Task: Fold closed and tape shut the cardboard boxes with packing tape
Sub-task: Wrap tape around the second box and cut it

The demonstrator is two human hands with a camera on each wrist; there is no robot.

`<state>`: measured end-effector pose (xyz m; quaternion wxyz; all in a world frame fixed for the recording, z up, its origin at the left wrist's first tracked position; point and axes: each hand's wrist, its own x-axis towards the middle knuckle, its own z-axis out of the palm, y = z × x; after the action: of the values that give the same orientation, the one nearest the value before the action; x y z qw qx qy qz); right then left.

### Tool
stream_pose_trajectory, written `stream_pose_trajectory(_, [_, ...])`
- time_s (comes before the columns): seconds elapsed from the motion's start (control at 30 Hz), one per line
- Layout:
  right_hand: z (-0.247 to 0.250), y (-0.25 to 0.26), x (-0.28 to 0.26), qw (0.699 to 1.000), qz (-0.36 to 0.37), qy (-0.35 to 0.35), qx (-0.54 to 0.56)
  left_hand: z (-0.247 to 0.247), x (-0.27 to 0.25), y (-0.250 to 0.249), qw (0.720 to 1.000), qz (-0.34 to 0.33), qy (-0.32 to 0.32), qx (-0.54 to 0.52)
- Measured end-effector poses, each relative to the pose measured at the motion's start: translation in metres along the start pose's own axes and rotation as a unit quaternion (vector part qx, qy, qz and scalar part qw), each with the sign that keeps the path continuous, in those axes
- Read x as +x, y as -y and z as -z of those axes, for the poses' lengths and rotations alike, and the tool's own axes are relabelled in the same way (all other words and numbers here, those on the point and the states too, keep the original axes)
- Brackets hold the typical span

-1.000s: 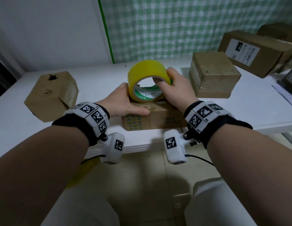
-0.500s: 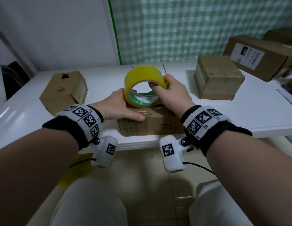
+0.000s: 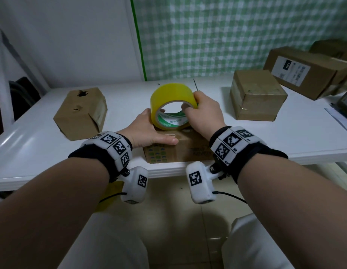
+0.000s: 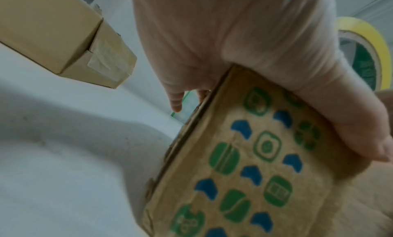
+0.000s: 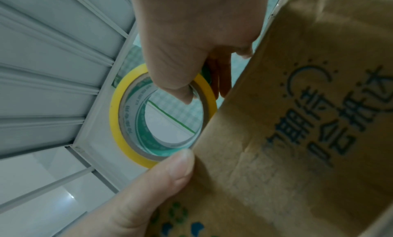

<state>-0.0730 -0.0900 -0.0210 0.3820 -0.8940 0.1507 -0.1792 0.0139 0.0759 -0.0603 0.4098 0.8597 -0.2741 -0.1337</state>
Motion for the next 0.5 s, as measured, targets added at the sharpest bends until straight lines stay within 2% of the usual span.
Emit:
stream_pose_trajectory(0.23, [0.0025, 0.0046, 0.0043, 0.999, 0.048, 0.009, -0.01, 0.0004, 0.0053, 0.0041, 1.0, 0.003, 0.009, 0.004])
stream_pose_trajectory(0.5, [0.0066, 0.0081, 0.0037, 0.998, 0.066, -0.016, -0.003, 0.003, 0.0032, 0.0023, 0.999, -0.001, 0.026, 0.037])
